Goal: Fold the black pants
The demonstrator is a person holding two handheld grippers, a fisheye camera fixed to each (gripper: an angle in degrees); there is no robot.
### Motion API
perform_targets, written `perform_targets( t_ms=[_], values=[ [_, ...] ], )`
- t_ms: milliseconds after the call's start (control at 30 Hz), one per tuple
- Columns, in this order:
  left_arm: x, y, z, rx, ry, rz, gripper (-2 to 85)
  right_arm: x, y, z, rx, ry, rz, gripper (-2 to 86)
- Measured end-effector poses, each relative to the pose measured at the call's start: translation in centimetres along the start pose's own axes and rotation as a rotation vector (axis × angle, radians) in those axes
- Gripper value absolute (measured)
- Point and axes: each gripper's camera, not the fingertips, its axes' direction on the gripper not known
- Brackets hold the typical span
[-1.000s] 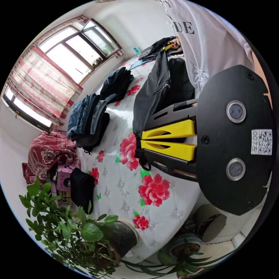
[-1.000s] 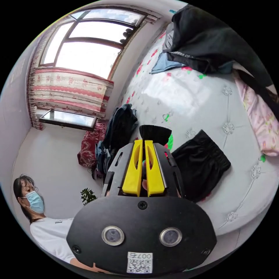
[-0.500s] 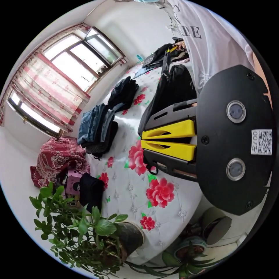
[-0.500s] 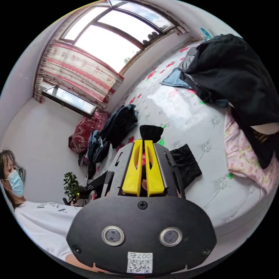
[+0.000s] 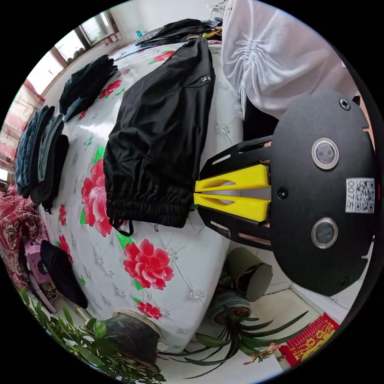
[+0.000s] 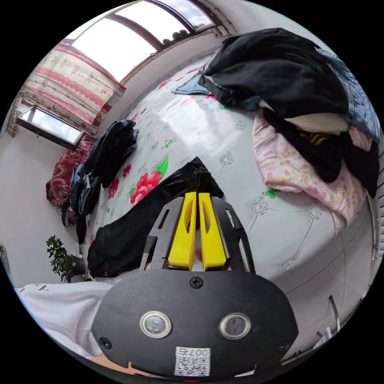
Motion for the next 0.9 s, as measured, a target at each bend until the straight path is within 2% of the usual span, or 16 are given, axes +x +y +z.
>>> perform_targets(
  t_ms=[100, 200, 267, 367, 433, 500, 600, 733, 833, 900],
  values=[
    [0.7, 1.0, 1.1, 0.015, -0.006, -0.026, -0.3, -2.1, 0.2, 2.2, -0.084, 0.199, 0.033, 2.8],
    [-0.2, 2.8, -0.7, 0.103, 0.024, -0.077, 1.7, -7.2, 0.6, 1.4, 0.049, 0.247, -0.048, 4.4],
    [-0.8, 3.8, -1.9, 0.138, 0.012, -0.088, 3.7, -11.6, 0.6, 1.5, 0.091, 0.196, -0.160, 4.9],
    [-1.4, 4.8, -3.9, 0.171, -0.078, -0.099, 4.8, -20.0, 0.4, 4.1, 0.048, -0.059, -0.377, 5.9],
    [-1.3, 4.4, -5.0, 0.234, -0.069, -0.103, 4.4, -27.7, 0.7, 8.4, -0.068, -0.274, -0.541, 6.5],
    [-0.6, 3.3, -5.5, 0.293, -0.021, -0.089, 4.3, -34.1, 1.7, 12.4, -0.149, -0.362, -0.664, 6.9],
    [2.0, 0.1, -5.0, 0.332, 0.036, -0.012, 4.8, -43.7, 4.0, 19.3, -0.277, -0.396, -0.809, 7.6],
    [5.1, -4.5, -2.2, 0.310, 0.177, 0.054, 5.0, -53.1, 6.6, 27.2, -0.370, -0.361, -0.864, 8.7],
    [8.1, -7.2, 0.0, 0.261, 0.206, 0.158, 5.0, -56.9, 8.4, 31.7, -0.482, -0.306, -0.920, 8.6],
    [10.1, -8.3, 1.3, 0.222, 0.150, 0.241, 4.9, -58.3, 9.9, 33.3, -0.542, -0.288, -0.986, 8.4]
  ],
)
